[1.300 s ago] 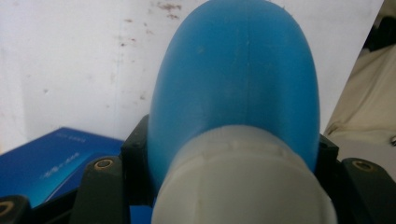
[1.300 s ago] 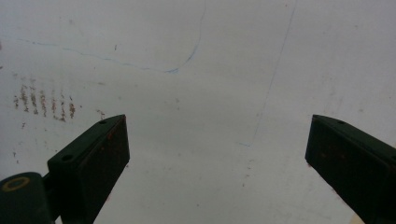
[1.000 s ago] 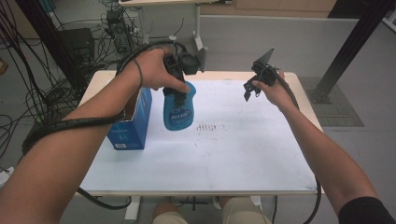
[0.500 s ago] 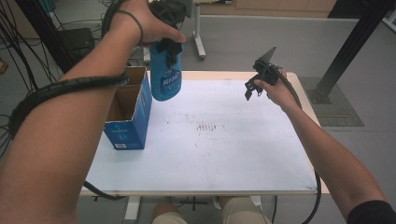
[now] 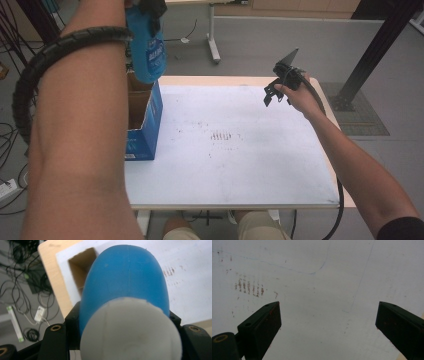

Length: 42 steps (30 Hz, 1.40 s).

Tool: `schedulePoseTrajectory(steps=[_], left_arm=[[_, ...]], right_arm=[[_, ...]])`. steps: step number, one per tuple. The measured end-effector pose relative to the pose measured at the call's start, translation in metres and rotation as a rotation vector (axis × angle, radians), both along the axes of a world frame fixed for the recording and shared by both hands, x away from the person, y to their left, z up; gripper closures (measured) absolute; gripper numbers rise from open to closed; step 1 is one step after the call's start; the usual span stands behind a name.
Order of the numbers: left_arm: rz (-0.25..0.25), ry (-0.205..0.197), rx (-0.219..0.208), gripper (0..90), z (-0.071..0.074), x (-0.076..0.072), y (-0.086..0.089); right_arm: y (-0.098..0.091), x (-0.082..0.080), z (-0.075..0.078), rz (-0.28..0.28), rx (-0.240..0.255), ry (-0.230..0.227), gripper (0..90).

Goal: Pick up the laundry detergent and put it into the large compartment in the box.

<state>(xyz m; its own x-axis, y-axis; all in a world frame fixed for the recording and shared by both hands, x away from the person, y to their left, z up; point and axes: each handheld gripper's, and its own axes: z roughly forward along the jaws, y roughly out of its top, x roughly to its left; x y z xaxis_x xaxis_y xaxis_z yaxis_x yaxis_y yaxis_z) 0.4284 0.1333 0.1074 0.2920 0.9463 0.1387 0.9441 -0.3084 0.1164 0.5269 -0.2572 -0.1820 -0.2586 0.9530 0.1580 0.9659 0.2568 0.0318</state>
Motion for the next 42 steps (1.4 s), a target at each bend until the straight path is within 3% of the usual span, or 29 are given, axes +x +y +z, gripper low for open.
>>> schedulePoseTrajectory(steps=[5, 8, 15, 27, 42], left_arm=[[0.102, -0.01, -0.027, 38.4, 0.006, 0.0, 0.024], [0.148, -0.016, -0.021, 38.4, 0.009, -0.002, 0.035], [0.2, -0.017, -0.015, 38.4, 0.007, -0.004, 0.053], [0.235, -0.027, -0.034, 38.4, 0.003, -0.007, 0.067], [0.259, -0.025, -0.051, 38.4, -0.021, -0.006, 0.078]], right_arm=[[-0.001, 0.001, 0.0, 0.002, 0.005, -0.002, 6.5], [-0.002, 0.002, 0.001, -0.003, 0.003, 0.001, 6.5], [-0.003, 0.004, -0.001, -0.007, 0.003, 0.004, 6.5], [0.001, 0.005, -0.003, 0.003, 0.0, 0.007, 6.5], [0.002, 0.004, -0.003, -0.002, -0.004, 0.008, 6.5]])
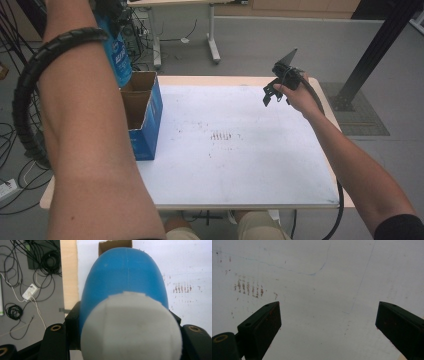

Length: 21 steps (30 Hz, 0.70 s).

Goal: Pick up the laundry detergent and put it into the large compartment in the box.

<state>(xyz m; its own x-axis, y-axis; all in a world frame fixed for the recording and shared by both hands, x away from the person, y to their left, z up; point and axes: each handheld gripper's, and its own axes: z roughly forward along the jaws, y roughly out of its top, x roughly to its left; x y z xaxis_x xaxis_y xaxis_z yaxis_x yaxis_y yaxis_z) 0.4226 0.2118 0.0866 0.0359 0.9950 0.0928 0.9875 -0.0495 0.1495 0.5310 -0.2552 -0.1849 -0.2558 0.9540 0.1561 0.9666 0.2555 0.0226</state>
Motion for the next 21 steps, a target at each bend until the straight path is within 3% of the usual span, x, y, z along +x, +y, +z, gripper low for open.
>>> schedulePoseTrajectory(steps=[6, 21], left_arm=[[0.008, 0.006, -0.027, 38.4, -0.016, 0.0, 0.01], [0.025, 0.024, -0.049, 38.4, -0.066, -0.001, 0.026]], right_arm=[[0.0, -0.001, 0.0, 0.001, 0.0, -0.002, 6.5], [0.001, -0.002, -0.001, 0.002, -0.006, -0.002, 6.5]])
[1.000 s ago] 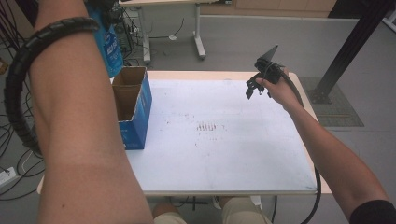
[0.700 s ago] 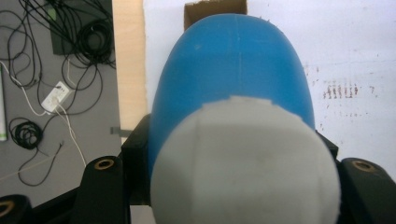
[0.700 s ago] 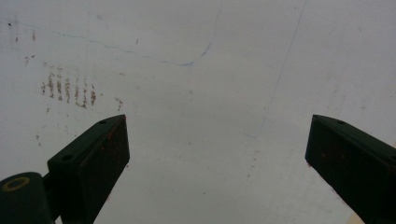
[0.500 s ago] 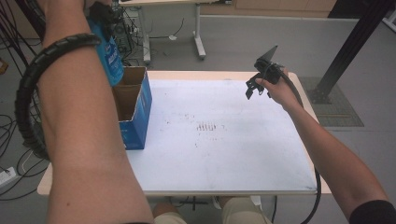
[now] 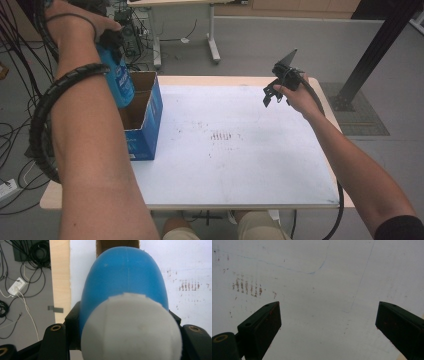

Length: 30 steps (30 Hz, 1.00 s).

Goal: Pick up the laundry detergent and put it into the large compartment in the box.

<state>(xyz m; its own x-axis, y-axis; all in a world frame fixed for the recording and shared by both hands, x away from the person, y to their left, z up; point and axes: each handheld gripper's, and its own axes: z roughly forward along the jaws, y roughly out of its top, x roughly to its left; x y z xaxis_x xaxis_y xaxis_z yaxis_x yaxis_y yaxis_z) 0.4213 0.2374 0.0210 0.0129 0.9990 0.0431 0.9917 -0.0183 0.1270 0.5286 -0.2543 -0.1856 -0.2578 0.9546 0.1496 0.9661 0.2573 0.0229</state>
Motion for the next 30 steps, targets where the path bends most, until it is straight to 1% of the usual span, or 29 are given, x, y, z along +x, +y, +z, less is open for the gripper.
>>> schedulePoseTrajectory(steps=[1, 2, 4, 6, 11, 16, 19, 25, 29, 30], left_arm=[[0.001, 0.0, 0.0, 38.4, -0.003, 0.0, 0.001], [-0.004, 0.008, 0.0, 38.4, -0.007, 0.001, 0.002], [-0.001, 0.003, -0.003, 38.4, -0.013, -0.001, 0.003], [-0.001, 0.012, -0.006, 38.4, -0.019, 0.0, 0.005], [0.001, 0.022, -0.014, 38.4, -0.032, 0.001, 0.009], [0.007, 0.016, -0.017, 38.4, -0.046, 0.0, 0.012], [0.01, 0.022, -0.023, 38.4, -0.056, 0.0, 0.014], [0.011, 0.032, -0.028, 38.4, -0.073, 0.001, 0.014], [0.01, 0.031, -0.032, 38.4, -0.083, 0.002, 0.012], [0.01, 0.024, -0.029, 38.4, -0.085, 0.001, 0.011]], right_arm=[[0.0, 0.0, 0.0, -0.003, -0.001, 0.0, 6.5], [0.0, 0.0, 0.0, -0.002, -0.001, -0.001, 6.5], [0.0, -0.001, 0.0, -0.004, -0.003, 0.0, 6.5], [0.0, -0.001, 0.0, -0.005, -0.005, -0.001, 6.5], [0.002, -0.001, -0.001, -0.005, -0.009, -0.001, 6.5], [0.004, -0.001, -0.002, -0.006, -0.012, -0.001, 6.5], [0.006, -0.001, -0.002, -0.005, -0.017, 0.0, 6.5], [0.008, 0.0, -0.003, 0.001, -0.023, 0.003, 6.5], [0.008, 0.0, -0.004, 0.002, -0.023, 0.001, 6.5], [0.008, 0.0, -0.004, 0.002, -0.023, 0.001, 6.5]])
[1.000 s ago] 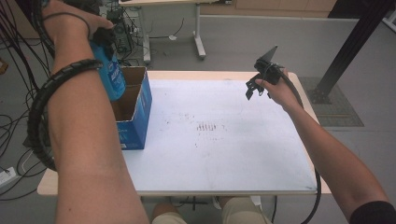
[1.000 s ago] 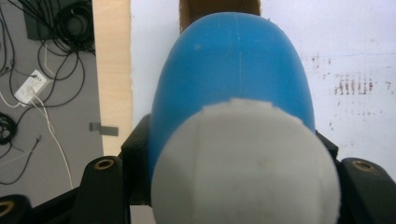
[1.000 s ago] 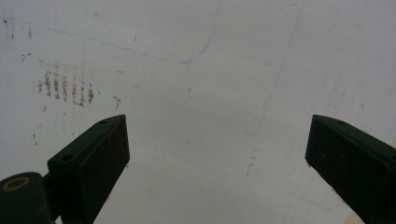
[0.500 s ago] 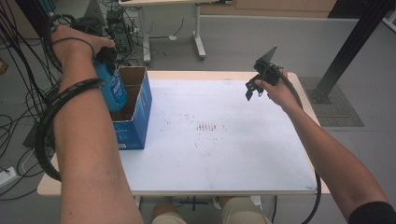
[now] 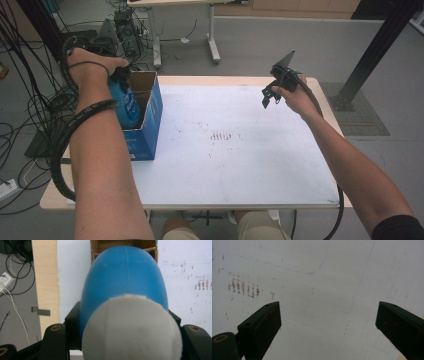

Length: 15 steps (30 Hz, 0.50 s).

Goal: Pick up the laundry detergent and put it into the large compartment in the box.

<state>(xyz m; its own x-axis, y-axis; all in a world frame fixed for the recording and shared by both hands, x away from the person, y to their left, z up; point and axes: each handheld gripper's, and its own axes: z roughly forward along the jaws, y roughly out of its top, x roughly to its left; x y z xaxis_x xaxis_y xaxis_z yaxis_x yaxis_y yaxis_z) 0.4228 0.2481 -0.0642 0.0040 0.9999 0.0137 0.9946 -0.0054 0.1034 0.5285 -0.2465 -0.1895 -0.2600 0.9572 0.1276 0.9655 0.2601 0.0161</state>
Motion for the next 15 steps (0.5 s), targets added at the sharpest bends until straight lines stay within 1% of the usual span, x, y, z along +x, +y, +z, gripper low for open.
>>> schedulePoseTrajectory(steps=[1, 5, 10, 15], left_arm=[[-0.002, -0.006, 0.008, 38.3, -0.003, -0.001, -0.002], [-0.005, -0.001, 0.024, 38.4, -0.015, 0.001, -0.008], [0.0, 0.001, 0.02, 38.3, -0.031, 0.0, -0.007], [-0.003, 0.013, 0.028, 38.4, -0.044, 0.001, -0.01]], right_arm=[[0.0, 0.0, 0.0, 0.0, -0.001, 0.0, 6.5], [0.001, 0.001, -0.001, 0.001, -0.003, 0.006, 6.5], [0.0, 0.0, -0.002, 0.001, -0.006, 0.001, 6.5], [-0.001, 0.001, -0.004, -0.004, -0.005, 0.004, 6.5]])
